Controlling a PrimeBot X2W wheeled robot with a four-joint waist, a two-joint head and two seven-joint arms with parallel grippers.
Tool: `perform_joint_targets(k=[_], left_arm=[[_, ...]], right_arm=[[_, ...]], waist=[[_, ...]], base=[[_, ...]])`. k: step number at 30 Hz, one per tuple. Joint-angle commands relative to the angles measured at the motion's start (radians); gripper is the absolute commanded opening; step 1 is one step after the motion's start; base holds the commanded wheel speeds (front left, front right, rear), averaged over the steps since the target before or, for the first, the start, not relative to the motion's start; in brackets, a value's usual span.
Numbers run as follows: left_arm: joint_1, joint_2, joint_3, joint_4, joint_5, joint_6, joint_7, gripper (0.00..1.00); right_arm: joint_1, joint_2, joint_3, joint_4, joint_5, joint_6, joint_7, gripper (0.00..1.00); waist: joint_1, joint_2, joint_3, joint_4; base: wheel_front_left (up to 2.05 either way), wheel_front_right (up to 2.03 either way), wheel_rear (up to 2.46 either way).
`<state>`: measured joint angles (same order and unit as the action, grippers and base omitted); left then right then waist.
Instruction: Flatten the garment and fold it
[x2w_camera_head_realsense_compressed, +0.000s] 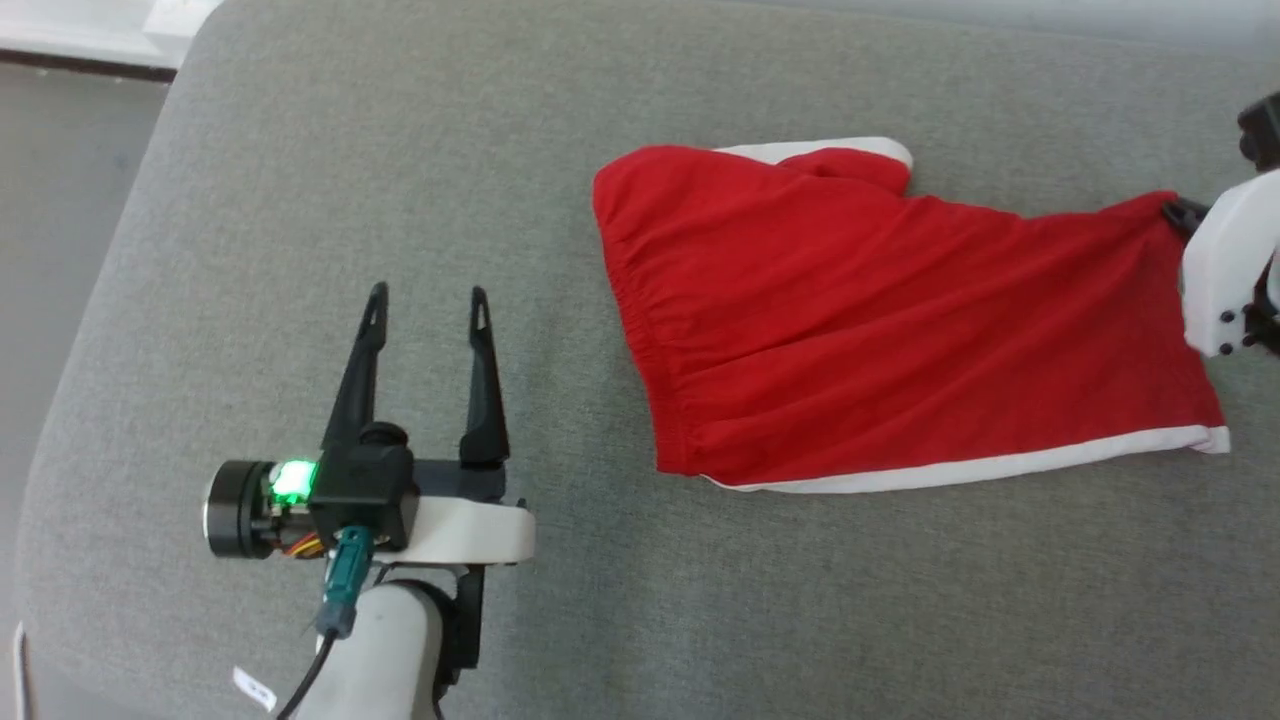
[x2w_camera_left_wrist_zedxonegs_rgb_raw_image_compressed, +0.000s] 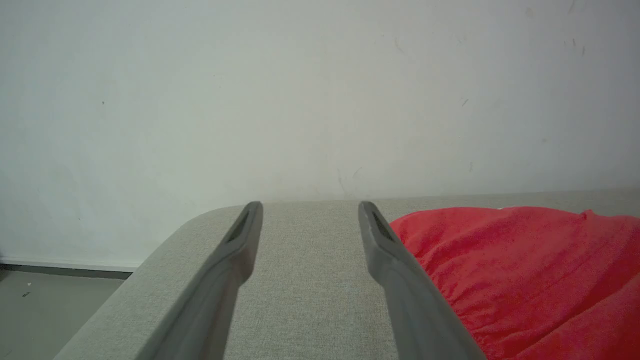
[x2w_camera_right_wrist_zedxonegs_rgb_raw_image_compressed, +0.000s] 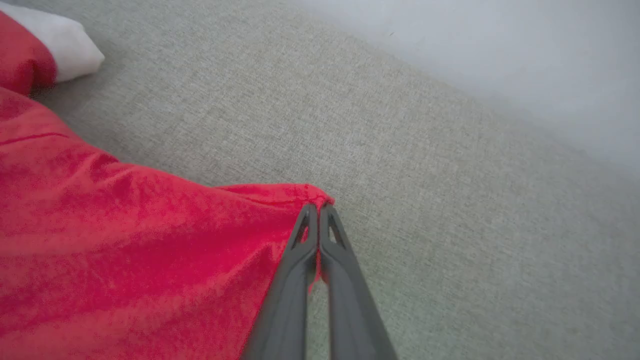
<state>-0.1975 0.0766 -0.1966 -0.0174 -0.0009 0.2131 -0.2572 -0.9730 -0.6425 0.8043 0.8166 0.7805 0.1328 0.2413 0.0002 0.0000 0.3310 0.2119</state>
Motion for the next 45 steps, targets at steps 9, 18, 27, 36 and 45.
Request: perform_joint_targets(k=[9,18,27,36,45], left_arm=[[-0.030,0.022,-0.018,0.005,0.008,-0.006,-0.005,1.00],[-0.093,0.128,-0.020,0.044,-0.020,-0.124,-0.005,1.00],[-0.273,0.280,-0.145,0.162,-0.091,-0.335,0.224,1.00],[-0.448,0.507,-0.606,0.110,-0.483,-0.343,0.634,1.00],[-0.626,0.591,-0.946,0.125,-0.750,-0.344,0.838,1.00]], right_arm=[[-0.035,0.112,-0.023,0.226,-0.120,-0.002,-0.275,1.00],[-0.011,0.101,-0.102,0.194,-0.203,-0.002,-0.499,1.00],[0.251,0.122,-0.371,-0.178,-0.340,-0.002,-0.503,1.00],[0.539,0.217,-0.549,-0.445,-0.475,-0.002,-0.495,1.00],[0.635,0.261,-0.609,-0.575,-0.520,-0.002,-0.434,1.00]], waist=[[-0.0002,0.0000,-0.028,0.000],[-0.0002,0.0000,-0.123,-0.042],[-0.0002,0.0000,-0.174,-0.118],[-0.0002,0.0000,-0.178,-0.193],[-0.0002,0.0000,-0.146,-0.252]], base=[[0.00,0.00,0.00],[0.00,0.00,0.00],[0.00,0.00,0.00],[0.00,0.00,0.00],[0.00,0.00,0.00]])
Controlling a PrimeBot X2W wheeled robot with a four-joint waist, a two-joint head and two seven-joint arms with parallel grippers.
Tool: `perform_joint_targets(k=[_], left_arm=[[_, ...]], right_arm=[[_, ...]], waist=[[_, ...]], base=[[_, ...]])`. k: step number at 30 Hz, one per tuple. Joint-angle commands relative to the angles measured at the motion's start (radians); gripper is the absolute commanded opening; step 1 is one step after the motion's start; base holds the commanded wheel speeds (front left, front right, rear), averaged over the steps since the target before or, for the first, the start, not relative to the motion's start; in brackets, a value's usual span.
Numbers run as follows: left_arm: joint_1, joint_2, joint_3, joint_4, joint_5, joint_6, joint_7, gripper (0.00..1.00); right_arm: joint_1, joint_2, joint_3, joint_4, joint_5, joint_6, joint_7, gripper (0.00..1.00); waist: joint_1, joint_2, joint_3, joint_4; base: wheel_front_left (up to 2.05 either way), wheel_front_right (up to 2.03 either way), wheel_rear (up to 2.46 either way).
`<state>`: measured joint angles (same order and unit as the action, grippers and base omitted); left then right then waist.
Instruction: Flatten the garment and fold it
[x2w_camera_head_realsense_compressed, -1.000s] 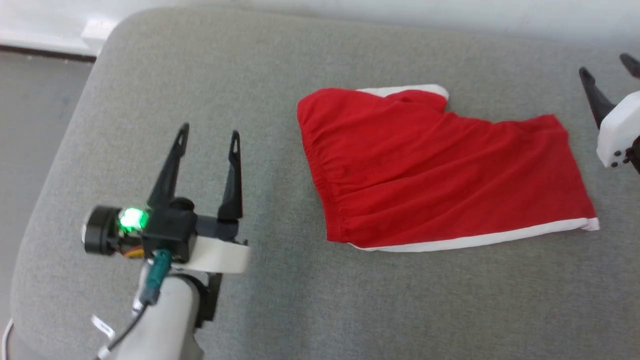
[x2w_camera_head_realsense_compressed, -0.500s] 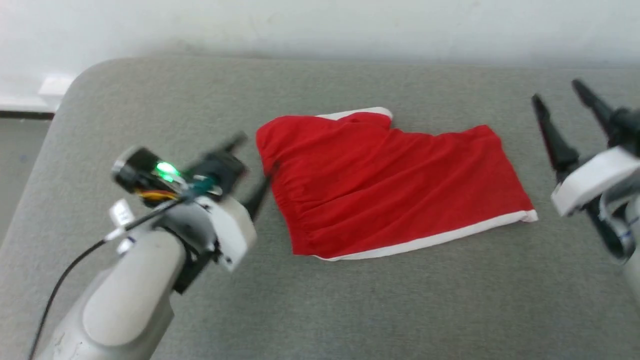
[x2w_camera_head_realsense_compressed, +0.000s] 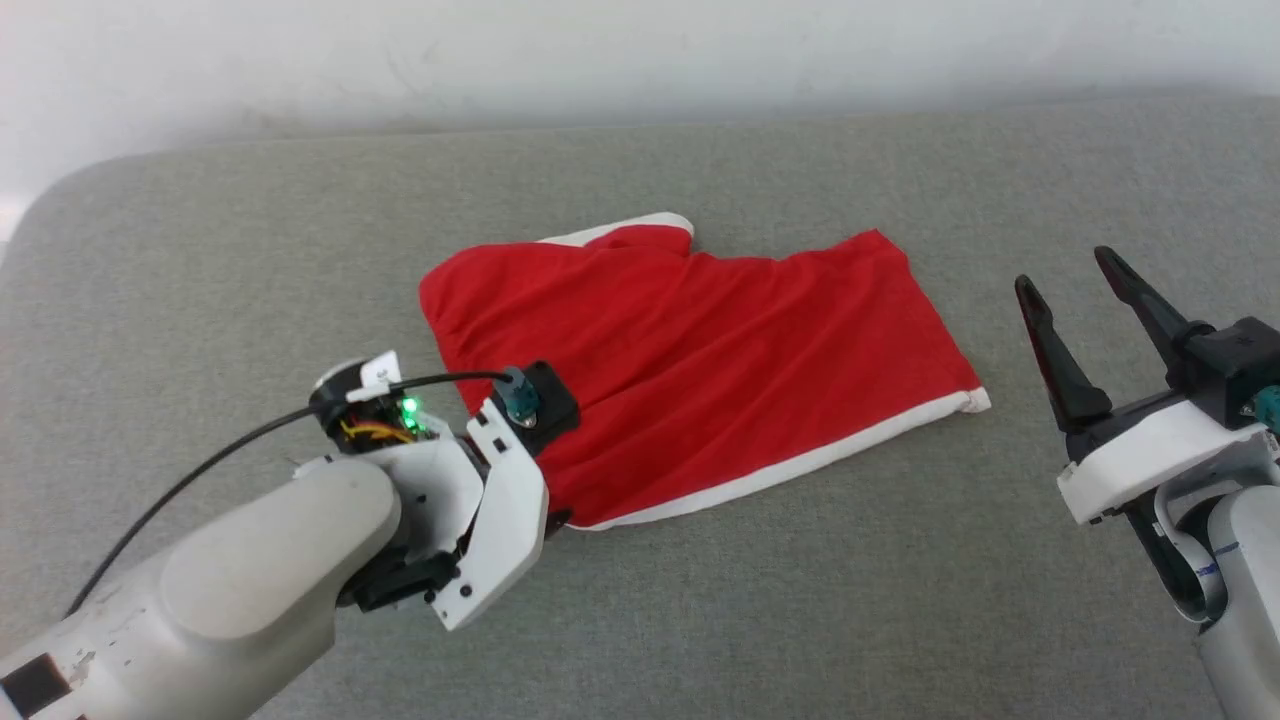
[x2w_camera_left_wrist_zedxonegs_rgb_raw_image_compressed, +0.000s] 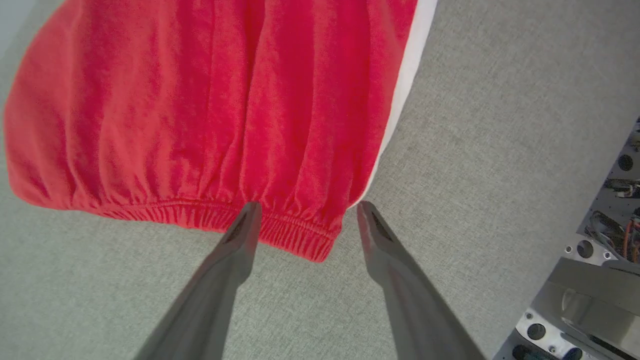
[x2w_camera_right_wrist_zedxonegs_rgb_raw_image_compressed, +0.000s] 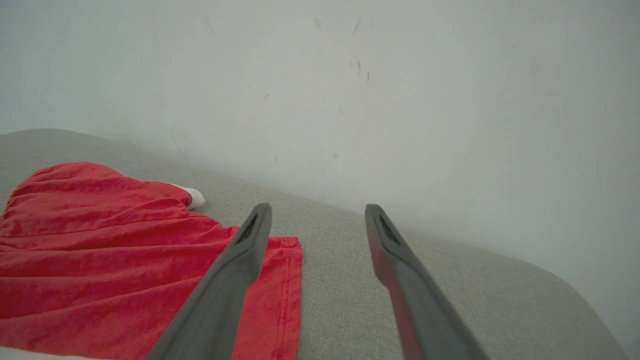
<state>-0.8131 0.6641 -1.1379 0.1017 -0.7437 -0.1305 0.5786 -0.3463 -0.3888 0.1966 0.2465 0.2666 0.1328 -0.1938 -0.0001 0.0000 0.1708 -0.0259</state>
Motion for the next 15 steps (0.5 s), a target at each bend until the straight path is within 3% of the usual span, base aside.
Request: perform_joint_targets(k=[1,5,11,12,13,14,15], left_arm=[[-0.020,-0.001,-0.031,0.022,-0.029,0.000,0.011,1.00],[-0.041,-0.016,-0.108,0.100,-0.080,0.000,0.034,1.00],[-0.001,-0.061,-0.139,0.223,-0.117,0.000,0.023,1.00],[0.006,-0.069,-0.140,0.231,-0.121,0.000,0.021,0.76],[0.009,-0.075,-0.141,0.235,-0.121,0.000,0.011,0.13],[0.009,-0.079,-0.141,0.237,-0.120,0.000,0.001,0.00],[0.011,-0.078,-0.142,0.231,-0.112,0.000,-0.004,0.00]], right_arm=[[0.011,0.009,-0.006,-0.012,-0.007,-0.002,0.005,1.00],[0.014,0.017,-0.011,-0.034,-0.014,-0.002,0.017,1.00],[0.003,0.022,-0.011,-0.048,-0.019,-0.002,0.026,1.00],[-0.001,0.020,-0.008,-0.050,-0.019,-0.002,0.029,1.00],[-0.005,0.015,-0.006,-0.051,-0.018,-0.002,0.032,1.00],[-0.010,0.008,-0.003,-0.053,-0.018,-0.002,0.035,1.00],[-0.017,0.000,0.003,-0.056,-0.018,-0.002,0.041,1.00]], waist=[[0.0001,0.0000,0.018,-0.017],[0.0001,0.0000,0.032,-0.031],[0.0001,0.0000,0.042,-0.032],[0.0001,0.0000,0.041,-0.030],[0.0001,0.0000,0.040,-0.025],[0.0001,0.0000,0.037,-0.021],[0.0001,0.0000,0.034,-0.017]], base=[[0.00,0.00,0.00],[0.00,0.00,0.00],[0.00,0.00,0.00],[0.00,0.00,0.00],[0.00,0.00,0.00],[0.00,0.00,0.00],[0.00,0.00,0.00]])
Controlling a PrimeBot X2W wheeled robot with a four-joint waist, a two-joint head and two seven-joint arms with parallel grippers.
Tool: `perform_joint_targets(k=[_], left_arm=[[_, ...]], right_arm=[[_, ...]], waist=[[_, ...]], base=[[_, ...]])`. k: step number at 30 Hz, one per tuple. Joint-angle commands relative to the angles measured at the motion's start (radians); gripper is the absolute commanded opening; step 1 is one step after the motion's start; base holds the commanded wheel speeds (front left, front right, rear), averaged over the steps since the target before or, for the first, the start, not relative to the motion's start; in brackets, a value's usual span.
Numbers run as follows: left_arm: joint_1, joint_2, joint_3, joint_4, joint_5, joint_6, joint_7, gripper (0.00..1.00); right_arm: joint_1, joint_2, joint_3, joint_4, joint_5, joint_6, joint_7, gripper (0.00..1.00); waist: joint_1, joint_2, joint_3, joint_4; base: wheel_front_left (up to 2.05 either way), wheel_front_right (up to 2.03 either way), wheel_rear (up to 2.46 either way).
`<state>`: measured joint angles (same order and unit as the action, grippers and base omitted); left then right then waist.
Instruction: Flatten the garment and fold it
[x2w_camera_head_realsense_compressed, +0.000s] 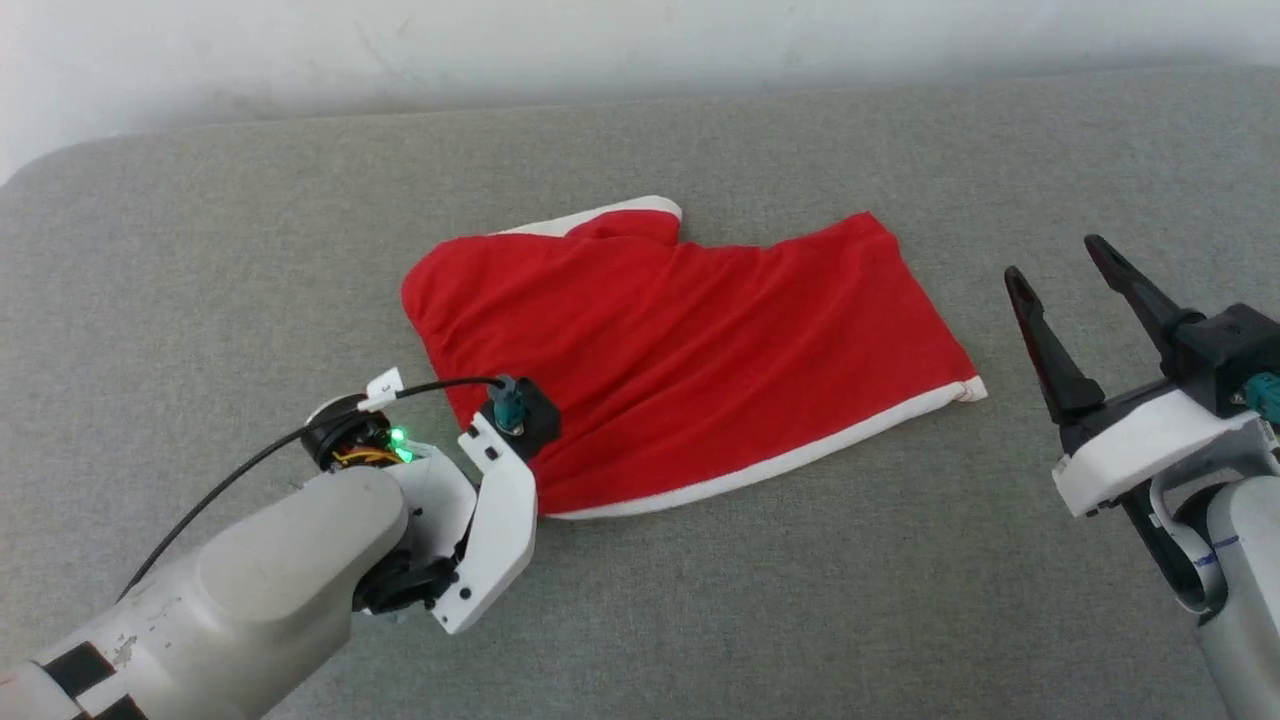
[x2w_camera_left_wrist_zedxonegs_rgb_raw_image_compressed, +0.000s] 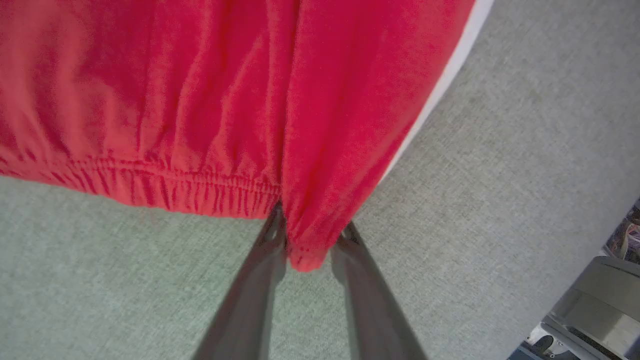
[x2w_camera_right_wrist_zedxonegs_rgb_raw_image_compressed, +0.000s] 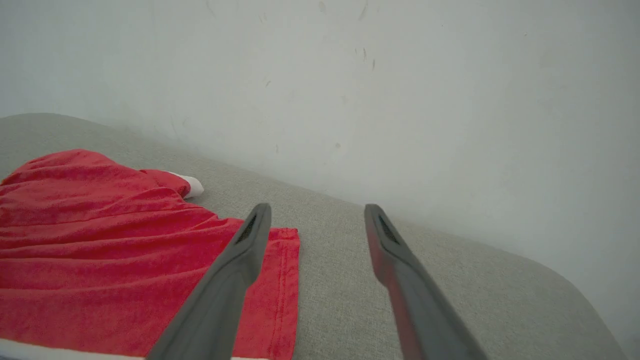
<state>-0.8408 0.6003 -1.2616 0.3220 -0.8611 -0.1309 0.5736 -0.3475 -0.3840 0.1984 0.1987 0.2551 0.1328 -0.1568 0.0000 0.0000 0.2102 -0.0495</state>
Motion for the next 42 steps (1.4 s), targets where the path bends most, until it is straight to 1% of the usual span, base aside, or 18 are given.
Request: perform_joint_targets(k=[1,4,6,10,13,15,17,19,21,24,27,29,32,34,35,36,39,42], left_arm=[[0.038,-0.010,-0.018,0.002,0.022,0.000,-0.013,0.00],[0.034,0.011,-0.018,-0.023,0.047,0.000,-0.072,0.00],[0.025,0.024,-0.018,-0.031,0.054,0.000,-0.117,0.00],[0.014,0.030,-0.018,-0.033,0.068,0.000,-0.169,0.00],[0.009,0.021,-0.018,-0.031,0.075,0.000,-0.195,0.00],[0.003,0.010,-0.019,-0.030,0.086,0.000,-0.206,0.00],[-0.006,-0.001,-0.019,-0.024,0.099,0.000,-0.215,0.00],[-0.013,-0.014,-0.019,-0.017,0.109,0.000,-0.225,0.00],[-0.020,-0.027,-0.019,-0.012,0.118,0.000,-0.231,0.00],[-0.034,-0.037,-0.019,-0.007,0.127,0.000,-0.243,0.00],[-0.044,-0.041,-0.019,-0.003,0.138,0.000,-0.255,0.00],[-0.049,-0.046,-0.019,-0.001,0.146,0.000,-0.261,0.00],[-0.050,-0.054,-0.019,0.006,0.149,0.000,-0.273,0.00],[-0.048,-0.058,-0.019,0.014,0.148,0.000,-0.282,0.00],[-0.046,-0.059,-0.019,0.018,0.148,0.000,-0.286,0.00],[-0.044,-0.059,-0.019,0.023,0.148,0.000,-0.292,0.00],[-0.033,-0.058,-0.019,0.040,0.148,0.000,-0.315,0.00],[-0.023,-0.057,-0.009,0.060,0.139,0.000,-0.364,0.00]], right_arm=[[-0.022,-0.015,0.013,-0.013,-0.007,-0.002,0.017,1.00],[-0.047,-0.075,0.075,-0.037,-0.005,-0.002,0.088,1.00],[-0.069,-0.120,0.123,-0.053,0.030,-0.002,0.169,1.00],[-0.134,-0.225,0.229,-0.074,0.139,-0.002,0.389,1.00],[-0.190,-0.303,0.332,-0.065,0.236,-0.002,0.595,1.00],[-0.230,-0.338,0.389,-0.054,0.308,-0.002,0.704,1.00],[-0.270,-0.365,0.448,-0.031,0.351,-0.002,0.780,1.00],[-0.301,-0.375,0.497,0.008,0.387,-0.002,0.834,1.00],[-0.327,-0.367,0.527,0.051,0.418,-0.002,0.859,1.00],[-0.360,-0.331,0.552,0.124,0.452,-0.002,0.858,1.00],[-0.385,-0.292,0.572,0.213,0.457,-0.002,0.839,1.00],[-0.386,-0.273,0.607,0.259,0.466,-0.002,0.841,1.00],[-0.369,-0.266,0.696,0.282,0.494,-0.002,0.858,1.00],[-0.358,-0.270,0.732,0.278,0.538,-0.002,0.855,1.00],[-0.357,-0.275,0.742,0.274,0.555,-0.002,0.842,0.79],[-0.359,-0.280,0.750,0.269,0.571,-0.002,0.824,0.01],[-0.366,-0.302,0.760,0.254,0.613,-0.002,0.763,0.00],[-0.383,-0.322,0.747,0.228,0.634,-0.002,0.653,0.00]], waist=[[0.0000,0.0000,-0.008,0.011],[0.0000,0.0000,-0.019,0.028],[0.0000,0.0000,-0.025,0.042],[0.0000,0.0000,-0.028,0.067],[0.0000,0.0000,-0.022,0.080],[0.0000,0.0000,-0.013,0.089],[0.0000,0.0000,0.000,0.098],[0.0000,0.0000,0.013,0.105],[0.0000,0.0000,0.028,0.115],[0.0000,0.0000,0.052,0.124],[0.0000,0.0000,0.072,0.133],[0.0000,0.0000,0.081,0.141],[0.0000,0.0000,0.087,0.151],[0.0000,0.0000,0.088,0.154],[0.0000,0.0000,0.087,0.153],[0.0000,0.0000,0.083,0.151],[0.0000,0.0000,0.063,0.141],[0.0000,0.0000,0.034,0.129]], base=[[0.00,0.00,0.00],[0.00,0.00,0.00],[0.00,0.00,0.00],[0.00,0.00,0.00],[0.00,0.00,0.00],[0.00,0.00,0.00],[0.00,0.00,0.00],[0.00,0.00,0.00],[0.00,0.00,0.00],[0.00,0.00,0.00],[0.00,0.00,0.00],[0.00,0.00,0.00],[0.00,0.00,0.00],[0.00,0.00,0.00],[0.00,0.00,0.00],[0.00,0.00,0.00],[0.00,0.00,0.00],[0.00,0.00,0.00]])
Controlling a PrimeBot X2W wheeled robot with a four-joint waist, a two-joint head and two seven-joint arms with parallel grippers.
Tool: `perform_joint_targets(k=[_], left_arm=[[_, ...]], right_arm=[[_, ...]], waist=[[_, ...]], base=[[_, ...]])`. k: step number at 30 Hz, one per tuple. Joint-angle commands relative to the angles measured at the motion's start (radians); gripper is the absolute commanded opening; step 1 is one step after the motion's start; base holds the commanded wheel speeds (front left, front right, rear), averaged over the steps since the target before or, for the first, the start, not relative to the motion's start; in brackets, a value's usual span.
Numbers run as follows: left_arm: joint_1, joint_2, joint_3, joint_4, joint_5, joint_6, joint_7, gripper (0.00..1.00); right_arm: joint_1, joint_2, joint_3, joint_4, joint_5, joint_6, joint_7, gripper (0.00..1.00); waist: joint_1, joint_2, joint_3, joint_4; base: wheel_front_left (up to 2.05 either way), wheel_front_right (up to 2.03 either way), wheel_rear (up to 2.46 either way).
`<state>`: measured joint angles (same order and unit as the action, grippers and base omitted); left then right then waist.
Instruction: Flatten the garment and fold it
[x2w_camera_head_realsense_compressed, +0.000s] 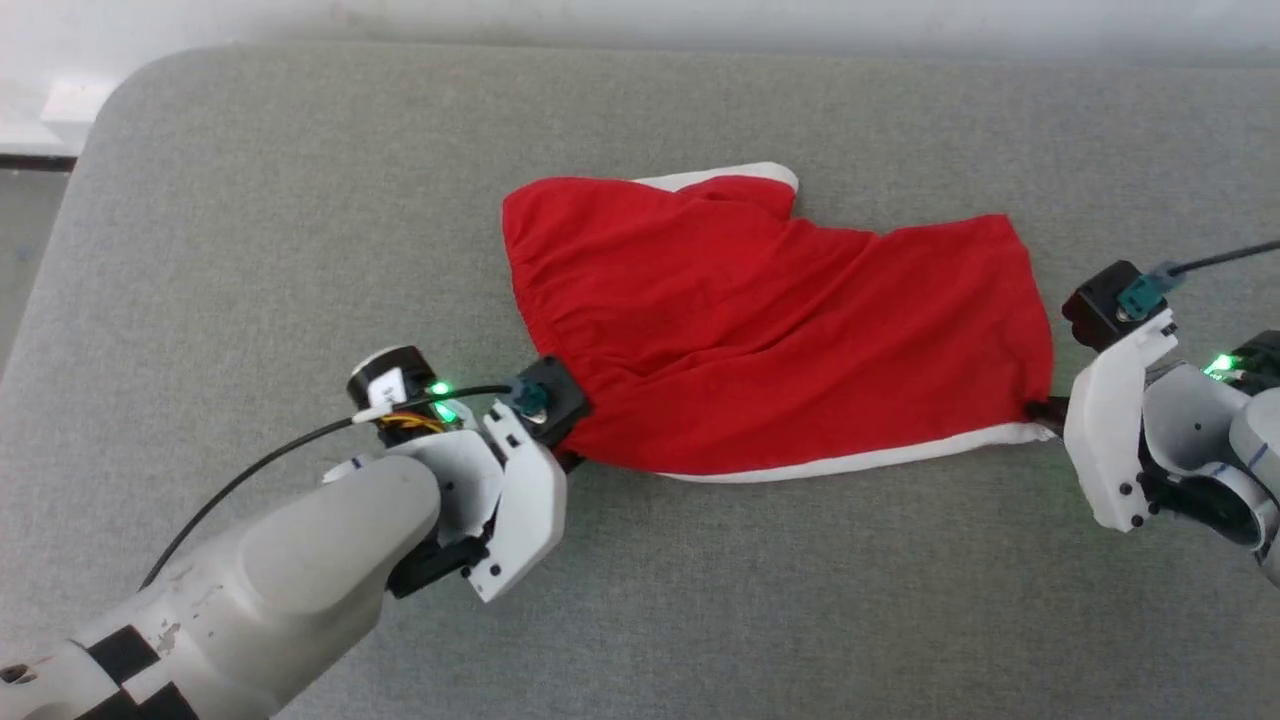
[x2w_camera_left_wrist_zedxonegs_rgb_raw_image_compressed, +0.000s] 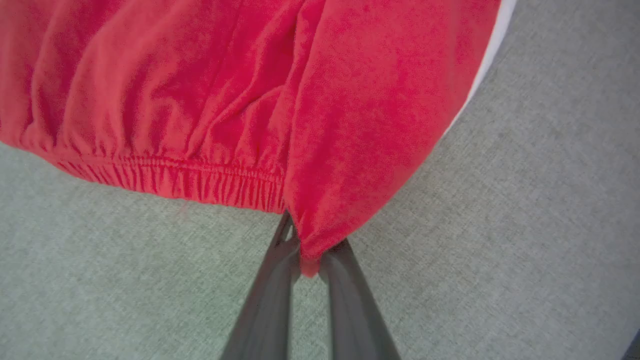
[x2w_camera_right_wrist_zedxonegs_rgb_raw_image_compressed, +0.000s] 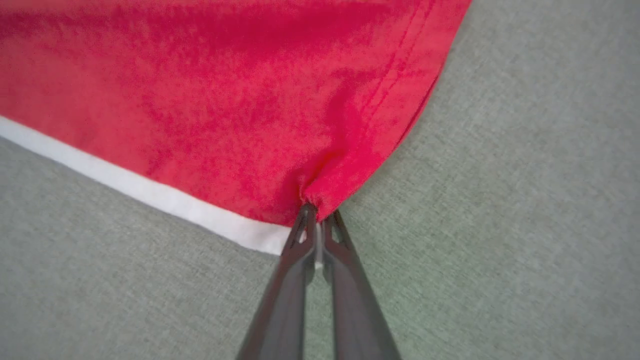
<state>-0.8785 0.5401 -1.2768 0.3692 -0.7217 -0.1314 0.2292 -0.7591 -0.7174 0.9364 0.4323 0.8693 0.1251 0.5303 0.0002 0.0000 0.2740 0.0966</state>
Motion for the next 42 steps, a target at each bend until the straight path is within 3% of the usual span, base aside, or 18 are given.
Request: perform_joint_targets(k=[1,5,10,18,28,42], left_arm=[[0.018,0.005,0.014,0.017,-0.003,0.003,-0.041,0.00],[0.016,0.014,0.031,0.020,0.007,0.016,-0.097,0.00],[-0.020,0.040,0.084,-0.013,0.031,0.067,-0.187,0.00],[-0.182,0.063,0.196,-0.051,0.032,0.101,-0.235,0.00],[-0.508,-0.004,0.306,0.043,0.035,0.091,-0.191,0.00],[-0.845,-0.110,0.385,0.277,0.109,0.112,-0.329,0.00]], right_arm=[[0.023,0.009,-0.006,-0.016,0.030,0.006,-0.083,0.00],[0.018,-0.013,-0.018,-0.068,0.032,0.006,-0.200,0.00],[0.012,-0.033,-0.089,-0.129,0.059,0.006,-0.367,0.00],[-0.090,0.019,-0.260,-0.134,0.050,0.006,-0.497,0.00],[-0.392,0.173,-0.448,0.042,-0.158,0.006,-0.549,0.00],[-0.828,0.247,-0.537,0.224,-0.390,0.006,-0.592,0.00]], waist=[[-0.0002,0.0000,-0.041,-0.022],[-0.0002,0.0000,-0.077,-0.031],[-0.0002,0.0000,-0.133,-0.046],[-0.0002,0.0000,-0.149,-0.067],[-0.0002,0.0000,0.002,-0.094],[-0.0002,0.0000,0.237,-0.116]], base=[[0.00,0.00,0.00],[0.00,0.00,0.00],[0.00,0.00,0.00],[0.00,0.00,0.00],[0.00,0.00,0.00],[0.00,0.00,0.00]])
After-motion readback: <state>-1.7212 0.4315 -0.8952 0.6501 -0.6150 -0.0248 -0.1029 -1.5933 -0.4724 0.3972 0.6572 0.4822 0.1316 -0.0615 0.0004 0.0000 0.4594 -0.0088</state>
